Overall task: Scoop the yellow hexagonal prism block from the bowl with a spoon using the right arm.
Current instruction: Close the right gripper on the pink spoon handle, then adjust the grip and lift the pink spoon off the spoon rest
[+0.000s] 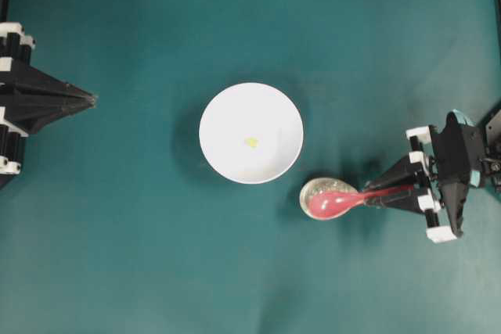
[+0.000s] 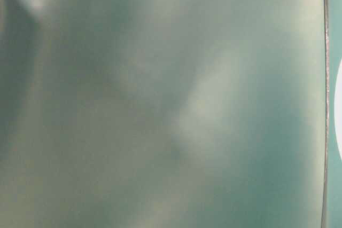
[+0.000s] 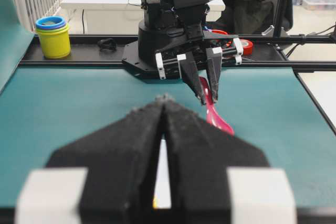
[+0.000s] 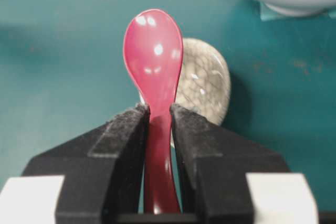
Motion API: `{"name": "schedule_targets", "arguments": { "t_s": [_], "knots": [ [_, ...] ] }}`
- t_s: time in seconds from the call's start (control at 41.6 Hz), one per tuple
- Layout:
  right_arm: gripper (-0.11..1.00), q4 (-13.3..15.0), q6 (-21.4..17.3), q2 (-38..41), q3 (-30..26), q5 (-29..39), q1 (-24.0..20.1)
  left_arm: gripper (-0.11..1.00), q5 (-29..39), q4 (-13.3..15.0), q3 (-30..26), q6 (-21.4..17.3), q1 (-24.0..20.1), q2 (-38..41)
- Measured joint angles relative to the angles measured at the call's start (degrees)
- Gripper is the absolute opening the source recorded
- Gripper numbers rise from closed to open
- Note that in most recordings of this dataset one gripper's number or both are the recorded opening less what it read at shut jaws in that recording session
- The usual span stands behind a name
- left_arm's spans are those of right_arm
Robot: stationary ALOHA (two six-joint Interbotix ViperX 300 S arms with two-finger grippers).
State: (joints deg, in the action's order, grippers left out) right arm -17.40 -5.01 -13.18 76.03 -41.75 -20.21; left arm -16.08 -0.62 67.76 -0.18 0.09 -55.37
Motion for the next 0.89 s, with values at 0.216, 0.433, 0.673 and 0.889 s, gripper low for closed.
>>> {"name": "schedule_targets", "arguments": {
  "t_s": [0.216,0.433,0.673,0.889],
  "knots": [
    [0.22,-1.5,0.0,0.1,-0.4,2.6,0.6,-0.01,0.1,0.0,0.0,-0.1,0.0,-0.1],
    [0.22,-1.6,0.0,0.1,-1.1,4.0,0.7,-0.01,0.2,0.0,0.0,-0.1,0.0,-0.1],
    [0.36,-1.5,-0.1,0.1,-1.1,4.2,0.7,-0.01,0.2,0.0,0.0,-0.1,0.0,0.0],
    [0.47,-1.5,0.1,0.0,-1.1,4.2,0.7,-0.01,0.1,0.1,0.0,-0.1,0.0,-0.1]
  ]
}}
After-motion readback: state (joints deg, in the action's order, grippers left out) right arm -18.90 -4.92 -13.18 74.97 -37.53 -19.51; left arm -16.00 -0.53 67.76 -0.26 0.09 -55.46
